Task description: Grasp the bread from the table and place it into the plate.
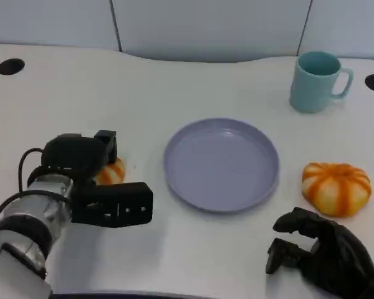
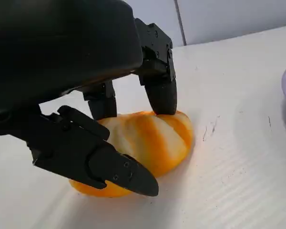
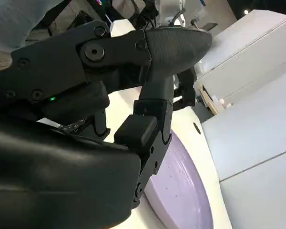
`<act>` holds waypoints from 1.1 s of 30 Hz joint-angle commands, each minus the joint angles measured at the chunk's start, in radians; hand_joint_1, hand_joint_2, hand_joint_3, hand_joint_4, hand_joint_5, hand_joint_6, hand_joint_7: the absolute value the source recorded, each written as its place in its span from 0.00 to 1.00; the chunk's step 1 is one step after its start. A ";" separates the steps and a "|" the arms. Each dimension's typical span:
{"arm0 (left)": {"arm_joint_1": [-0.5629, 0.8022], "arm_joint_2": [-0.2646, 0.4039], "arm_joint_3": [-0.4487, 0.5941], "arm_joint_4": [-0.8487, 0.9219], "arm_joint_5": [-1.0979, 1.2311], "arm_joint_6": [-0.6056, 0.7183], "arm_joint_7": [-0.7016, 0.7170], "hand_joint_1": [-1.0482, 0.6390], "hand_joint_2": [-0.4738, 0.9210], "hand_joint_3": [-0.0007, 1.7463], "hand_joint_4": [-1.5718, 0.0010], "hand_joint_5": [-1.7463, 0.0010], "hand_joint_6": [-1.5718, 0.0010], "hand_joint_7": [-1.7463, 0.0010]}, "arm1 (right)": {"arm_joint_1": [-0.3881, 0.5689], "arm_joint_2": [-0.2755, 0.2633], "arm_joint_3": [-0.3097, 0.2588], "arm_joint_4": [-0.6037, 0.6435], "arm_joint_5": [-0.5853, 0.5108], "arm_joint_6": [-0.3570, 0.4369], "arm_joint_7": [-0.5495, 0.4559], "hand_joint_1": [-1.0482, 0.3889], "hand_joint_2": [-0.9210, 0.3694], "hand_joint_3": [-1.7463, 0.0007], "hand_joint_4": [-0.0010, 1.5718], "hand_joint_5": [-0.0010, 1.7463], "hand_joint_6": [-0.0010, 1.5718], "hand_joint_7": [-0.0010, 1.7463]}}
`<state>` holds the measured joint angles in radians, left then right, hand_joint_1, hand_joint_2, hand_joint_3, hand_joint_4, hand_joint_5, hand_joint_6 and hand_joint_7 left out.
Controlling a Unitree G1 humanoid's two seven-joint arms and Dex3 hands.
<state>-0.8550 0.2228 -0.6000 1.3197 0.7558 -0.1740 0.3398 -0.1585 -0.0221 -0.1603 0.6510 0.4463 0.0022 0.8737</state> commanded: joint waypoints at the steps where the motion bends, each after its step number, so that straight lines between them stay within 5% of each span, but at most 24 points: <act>1: 0.045 0.021 0.008 0.026 -0.009 -0.012 0.004 0.51 0.97 0.06 0.45 0.00 0.62 0.00 | 0.043 -0.016 -0.006 0.031 -0.010 0.030 -0.018 0.39 0.00 0.82 0.52 0.72 0.55 0.42; 2: 0.046 0.022 0.012 0.027 -0.014 -0.016 0.003 0.52 0.98 0.08 0.49 0.00 0.65 0.00 | 0.045 -0.016 -0.005 0.026 -0.012 0.031 -0.023 0.39 0.00 0.82 0.52 0.73 0.55 0.42; 5: 0.050 0.022 0.030 0.026 -0.031 -0.035 0.005 0.53 0.76 0.47 0.51 0.00 0.65 0.00 | 0.047 -0.016 -0.003 0.019 -0.015 0.031 -0.028 0.38 0.00 0.82 0.52 0.73 0.56 0.42; 7: 0.050 0.020 0.045 0.025 -0.043 -0.044 0.003 0.52 0.70 0.55 0.59 0.03 0.70 0.05 | 0.049 -0.015 -0.001 0.012 -0.014 0.031 -0.029 0.38 0.00 0.82 0.52 0.73 0.56 0.43; 17: 0.036 0.013 0.121 0.009 -0.112 -0.113 0.030 0.53 0.66 0.65 0.54 0.00 0.65 0.00 | 0.038 -0.011 0.000 0.036 -0.018 0.019 -0.038 0.38 0.00 0.83 0.53 0.73 0.56 0.43; 23: 0.024 0.011 0.210 -0.007 -0.194 -0.183 0.028 0.54 0.57 0.84 0.43 0.00 0.51 0.00 | 0.038 -0.009 0.006 0.035 -0.020 0.011 -0.034 0.38 0.00 0.83 0.51 0.74 0.54 0.43; 33: -0.025 -0.008 0.287 -0.044 -0.268 -0.263 -0.021 0.55 0.60 0.69 0.44 0.00 0.55 0.00 | 0.038 0.000 0.002 0.041 -0.012 0.004 -0.024 0.39 0.00 0.82 0.52 0.73 0.54 0.43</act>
<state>-0.8540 0.2150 -0.3222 1.2928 0.4985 -0.4125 0.3304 -0.1595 -0.0186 -0.1581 0.6611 0.4502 -0.0149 0.8692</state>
